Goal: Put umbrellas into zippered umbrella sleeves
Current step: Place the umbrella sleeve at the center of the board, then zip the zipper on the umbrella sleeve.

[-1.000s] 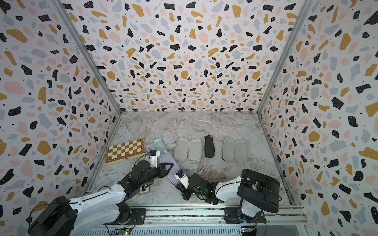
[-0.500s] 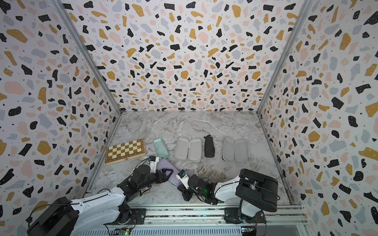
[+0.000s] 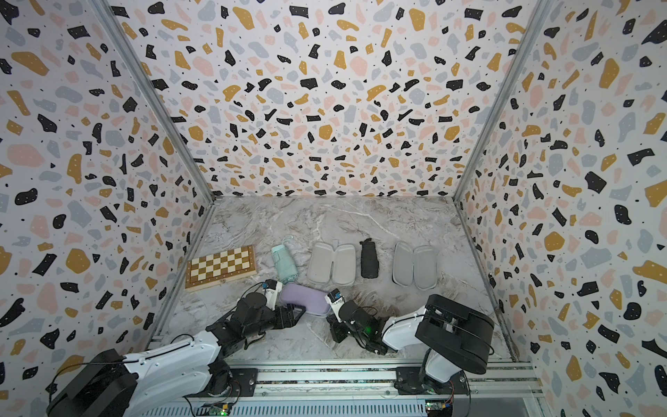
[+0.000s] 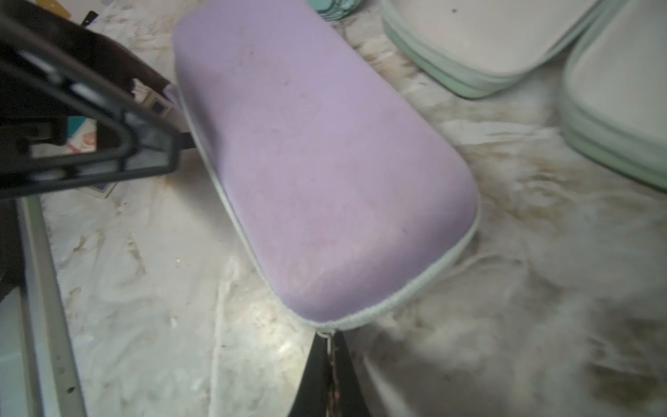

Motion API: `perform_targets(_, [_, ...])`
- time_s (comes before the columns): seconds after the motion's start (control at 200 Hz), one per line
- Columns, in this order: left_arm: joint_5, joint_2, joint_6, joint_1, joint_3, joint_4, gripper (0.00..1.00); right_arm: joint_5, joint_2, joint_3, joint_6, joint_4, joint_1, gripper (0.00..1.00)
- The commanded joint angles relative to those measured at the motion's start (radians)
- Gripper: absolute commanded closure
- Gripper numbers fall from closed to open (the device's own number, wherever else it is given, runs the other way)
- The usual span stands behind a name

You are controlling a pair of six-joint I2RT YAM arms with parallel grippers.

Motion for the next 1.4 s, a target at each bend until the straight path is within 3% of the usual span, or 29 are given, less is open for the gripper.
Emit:
perform_targets(0.0, [0.032,-0.040,0.012,-0.016,0.020,-0.006,0.10,0.019,-0.051,-0.048,0.019,-0.023,-0.028,1.00])
perform_targets(0.23, [0.002,-0.102,0.040,-0.096,0.049,-0.035,0.12,0.017,-0.069,-0.065,-0.003,-0.039,-0.125,1.00])
perform_targets(0.646, [0.001,-0.048,0.153,-0.097,0.234,-0.139,0.18,0.020,-0.165,-0.136,-0.025,-0.027,-0.253,1.00])
perform_targets(0.771, [0.014,-0.064,0.200,-0.098,0.297,-0.181,0.15,0.014,-0.168,-0.160,-0.021,-0.011,-0.275,1.00])
perform_targets(0.846, [0.014,0.010,0.270,-0.098,0.376,-0.241,0.13,0.019,-0.188,-0.171,-0.018,-0.012,-0.285,1.00])
perform_targets(0.946, [-0.071,0.184,0.336,-0.094,0.504,-0.348,0.11,0.026,-0.222,-0.176,-0.020,-0.031,-0.290,1.00])
perform_targets(1.191, [0.086,0.552,0.462,-0.079,0.725,-0.348,0.13,0.004,-0.256,-0.185,-0.022,-0.038,-0.293,1.00])
perform_targets(1.282, [0.073,0.607,0.427,-0.083,0.755,-0.389,0.17,0.006,-0.269,-0.191,-0.024,-0.044,-0.295,1.00])
perform_targets(1.392, [0.012,0.574,0.409,-0.109,0.706,-0.364,0.18,0.022,-0.293,-0.201,-0.026,-0.046,-0.296,1.00])
